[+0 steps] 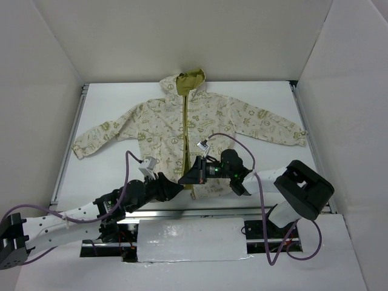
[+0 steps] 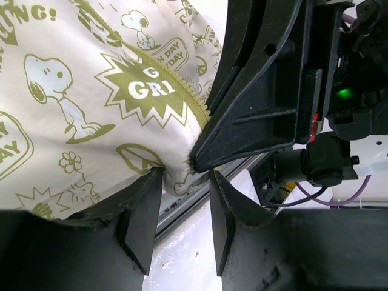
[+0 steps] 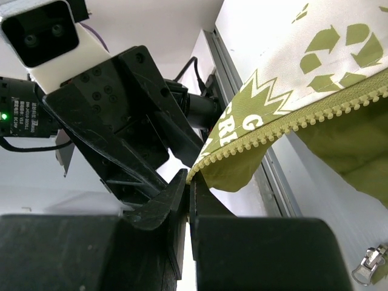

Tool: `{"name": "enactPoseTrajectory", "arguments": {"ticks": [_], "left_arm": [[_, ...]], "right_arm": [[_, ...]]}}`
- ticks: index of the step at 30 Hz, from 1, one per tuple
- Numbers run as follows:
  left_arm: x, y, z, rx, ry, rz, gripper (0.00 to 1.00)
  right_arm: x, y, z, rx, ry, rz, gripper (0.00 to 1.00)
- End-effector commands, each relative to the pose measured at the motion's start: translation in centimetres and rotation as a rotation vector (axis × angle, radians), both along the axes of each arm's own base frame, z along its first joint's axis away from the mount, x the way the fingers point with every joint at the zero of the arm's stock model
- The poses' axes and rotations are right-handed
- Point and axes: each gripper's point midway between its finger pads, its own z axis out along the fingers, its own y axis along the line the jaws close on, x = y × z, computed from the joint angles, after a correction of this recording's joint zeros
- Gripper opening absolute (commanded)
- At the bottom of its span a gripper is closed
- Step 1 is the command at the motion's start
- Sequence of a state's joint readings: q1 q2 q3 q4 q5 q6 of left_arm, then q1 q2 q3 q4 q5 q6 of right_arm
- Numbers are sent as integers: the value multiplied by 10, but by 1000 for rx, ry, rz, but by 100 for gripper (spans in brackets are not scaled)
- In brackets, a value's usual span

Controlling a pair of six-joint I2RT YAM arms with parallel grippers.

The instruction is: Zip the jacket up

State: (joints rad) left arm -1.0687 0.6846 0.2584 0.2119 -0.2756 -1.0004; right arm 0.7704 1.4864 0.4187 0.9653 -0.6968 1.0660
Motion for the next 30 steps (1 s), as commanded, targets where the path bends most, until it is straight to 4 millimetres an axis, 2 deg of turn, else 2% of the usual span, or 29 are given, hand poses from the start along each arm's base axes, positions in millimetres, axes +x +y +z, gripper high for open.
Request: {"name": "enactPoseTrajectory", "arguments": {"ticks": [1, 5, 10, 11, 12, 14, 20, 24, 30], "left_arm": [[4, -1, 18, -48, -62, 7, 49], [4, 1, 17, -48, -64, 9, 49], [5, 3, 14, -43, -62, 18, 45], [5, 3, 14, -43, -62, 17, 46], [4, 1, 15, -46, -61, 10, 52], [3, -2, 15, -48, -60, -4, 56], [3, -5, 3, -26, -41, -9, 56], [2, -5, 5, -37, -46, -12, 35], [2, -3, 10, -53, -57, -8, 23]], "right_arm": [[-6, 6, 14, 52, -51, 51, 7], [-5, 6, 11, 40, -51, 54, 8], [-7, 6, 12, 48, -53, 64, 9], [-7, 6, 13, 52, -51, 65, 9], [-8, 6, 14, 58, -54, 67, 9], [-9, 6, 17, 68, -55, 69, 10], [-12, 5, 23, 93, -58, 83, 10], [-12, 5, 24, 92, -57, 84, 10], [-11, 6, 17, 74, -47, 84, 10]]}}
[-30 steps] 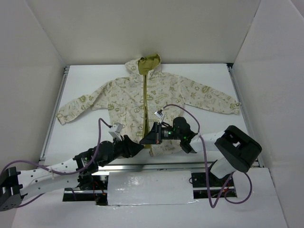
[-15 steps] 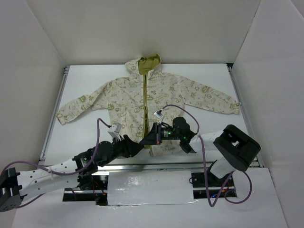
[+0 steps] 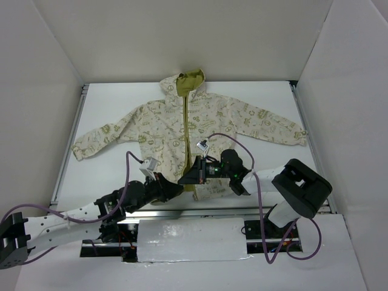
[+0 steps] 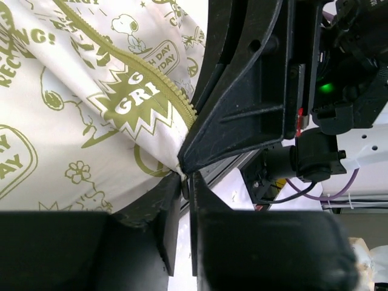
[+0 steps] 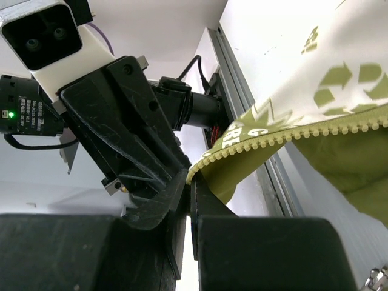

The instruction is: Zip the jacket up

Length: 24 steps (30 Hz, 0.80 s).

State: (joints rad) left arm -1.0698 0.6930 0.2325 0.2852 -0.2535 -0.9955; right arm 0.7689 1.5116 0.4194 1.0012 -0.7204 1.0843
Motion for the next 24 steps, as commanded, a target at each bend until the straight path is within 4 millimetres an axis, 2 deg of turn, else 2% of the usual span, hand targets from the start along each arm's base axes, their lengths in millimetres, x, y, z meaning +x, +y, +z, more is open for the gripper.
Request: {"name": "enactPoseTrajectory", "arguments": {"ticks": [1, 2, 3, 4, 5, 9, 14, 16, 20, 22, 24], "left_arm": [[4, 3, 6, -19, -40, 16, 21], [4, 3, 6, -20, -43, 18, 17], [4, 4, 7, -22, -44, 18, 4], [4, 4, 7, -23, -43, 19, 0], [4, 5, 5, -17, -41, 24, 0], [4, 7, 5, -16, -43, 28, 0], [6, 9, 5, -16, -45, 42, 0], [6, 10, 5, -20, -44, 44, 0], [5, 9, 8, -30, -48, 40, 0], [4, 7, 9, -32, -52, 28, 0], [4, 7, 10, -32, -51, 27, 0]], "right_arm": [[-8, 5, 15, 56, -53, 58, 10], [-8, 5, 15, 57, -54, 61, 12], [-8, 6, 15, 61, -57, 63, 19], [-8, 5, 14, 61, -53, 63, 24], [-8, 5, 14, 64, -53, 66, 31], [-10, 3, 10, 48, -54, 68, 38], [-12, 0, 7, 29, -64, 66, 39], [-11, -1, 5, 18, -71, 58, 34], [-11, -2, 1, 6, -68, 55, 7], [-11, -2, 0, 1, -67, 54, 0], [-10, -2, 0, -4, -74, 50, 0]]}}
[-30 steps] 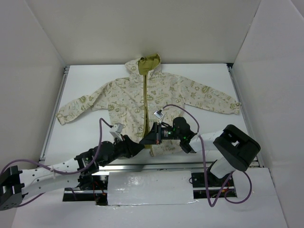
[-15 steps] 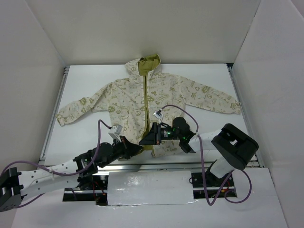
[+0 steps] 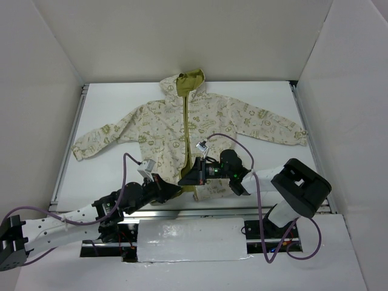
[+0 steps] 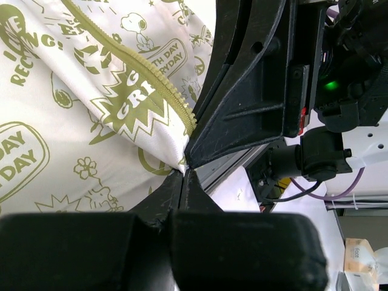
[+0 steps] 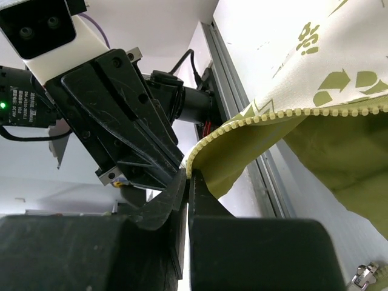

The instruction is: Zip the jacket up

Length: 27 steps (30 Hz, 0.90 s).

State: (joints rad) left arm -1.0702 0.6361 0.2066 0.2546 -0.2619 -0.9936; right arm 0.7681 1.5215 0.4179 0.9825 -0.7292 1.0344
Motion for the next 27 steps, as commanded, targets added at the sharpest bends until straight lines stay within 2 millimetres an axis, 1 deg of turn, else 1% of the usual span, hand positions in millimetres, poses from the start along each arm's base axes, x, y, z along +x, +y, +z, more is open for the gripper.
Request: {"name": "enactPoseTrajectory", "arguments": {"ticks": [1, 4, 5, 6, 7, 8, 12, 13, 15, 17, 18, 19, 20, 21, 22, 23, 24, 25, 26, 27], "left_arm": [[6, 0, 13, -28, -44, 21, 7], [7, 0, 14, -27, -45, 22, 26], [7, 1, 14, -28, -46, 24, 26], [6, 0, 14, -29, -49, 20, 25], [6, 0, 15, -33, -50, 20, 17], [7, 0, 13, -31, -47, 22, 15], [7, -2, 13, -28, -48, 19, 12], [7, -2, 14, -28, -48, 17, 7], [7, -3, 13, -20, -45, 15, 0], [8, -4, 12, -14, -45, 11, 0], [8, -4, 12, -11, -46, 11, 0], [8, -4, 11, -8, -45, 10, 0], [8, -4, 12, -9, -44, 14, 0], [9, -2, 9, 3, -36, 25, 0], [10, -1, 11, 6, -34, 33, 0], [11, 0, 11, 12, -28, 43, 0], [14, 3, 9, 26, -23, 63, 0], [14, 5, 5, 48, -12, 70, 0], [14, 6, 4, 56, -8, 75, 0], [15, 7, 3, 64, -6, 81, 0]], "right_arm": [[-9, -1, 7, 13, -44, 39, 0], [-9, -2, 6, 5, -51, 39, 0], [-9, -2, 6, 3, -55, 38, 0], [-10, -2, 7, 3, -64, 42, 0], [-11, -3, 6, -1, -62, 44, 0], [-11, -3, 6, -3, -64, 46, 0], [-12, -4, 5, -7, -73, 50, 0], [-12, -4, 5, -6, -73, 52, 0], [-13, -4, 5, -4, -72, 59, 0], [-14, -4, 4, -6, -71, 62, 1], [-14, -4, 4, -6, -69, 64, 4], [-13, -4, 4, -7, -67, 59, 22], [-12, -6, 5, -8, -70, 55, 33], [-7, -8, 3, -17, -69, 28, 41], [-2, -15, -4, -50, -45, -6, 51], [1, -20, 1, -52, -77, -32, 54], [11, -23, -3, -83, -87, -88, 56], [12, -29, -16, -167, -49, -114, 57], [17, -33, -13, -198, -107, -143, 58], [20, -38, -18, -237, -105, -169, 58]]}}
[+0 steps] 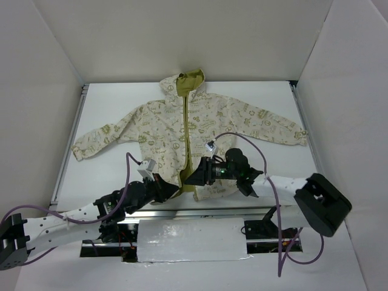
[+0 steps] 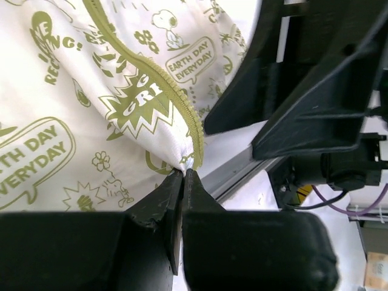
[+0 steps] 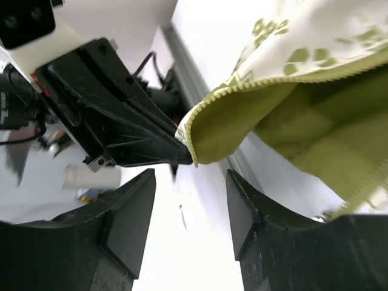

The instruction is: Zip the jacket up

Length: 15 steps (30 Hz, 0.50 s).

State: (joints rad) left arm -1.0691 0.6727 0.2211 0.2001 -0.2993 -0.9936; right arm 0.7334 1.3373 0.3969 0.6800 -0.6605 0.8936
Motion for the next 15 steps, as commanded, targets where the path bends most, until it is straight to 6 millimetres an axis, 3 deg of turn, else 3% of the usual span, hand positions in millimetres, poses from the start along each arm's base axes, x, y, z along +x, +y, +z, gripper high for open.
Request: {"name": "enactPoseTrajectory", "arguments": {"ticks": [1, 3, 8, 10, 11, 12, 15], "left_arm": [[10, 2, 15, 2, -31, 44, 0], [10, 2, 13, 6, -28, 44, 0], [9, 2, 7, 10, -9, 47, 0], [9, 2, 4, 18, -3, 47, 0], [9, 2, 4, 21, -4, 47, 0], [9, 2, 3, 28, 0, 48, 0], [10, 3, 1, 38, 3, 53, 0]], "right_arm": [[16, -22, -20, -181, -37, -130, 58], [21, -32, -20, -229, -62, -181, 58], [30, -76, -61, -641, -41, -337, 57], [18, -80, -67, -770, -37, -302, 57], [22, -89, -77, -863, -51, -341, 57], [12, -85, -79, -906, -77, -318, 57], [7, -86, -80, -985, -103, -330, 58]]}}
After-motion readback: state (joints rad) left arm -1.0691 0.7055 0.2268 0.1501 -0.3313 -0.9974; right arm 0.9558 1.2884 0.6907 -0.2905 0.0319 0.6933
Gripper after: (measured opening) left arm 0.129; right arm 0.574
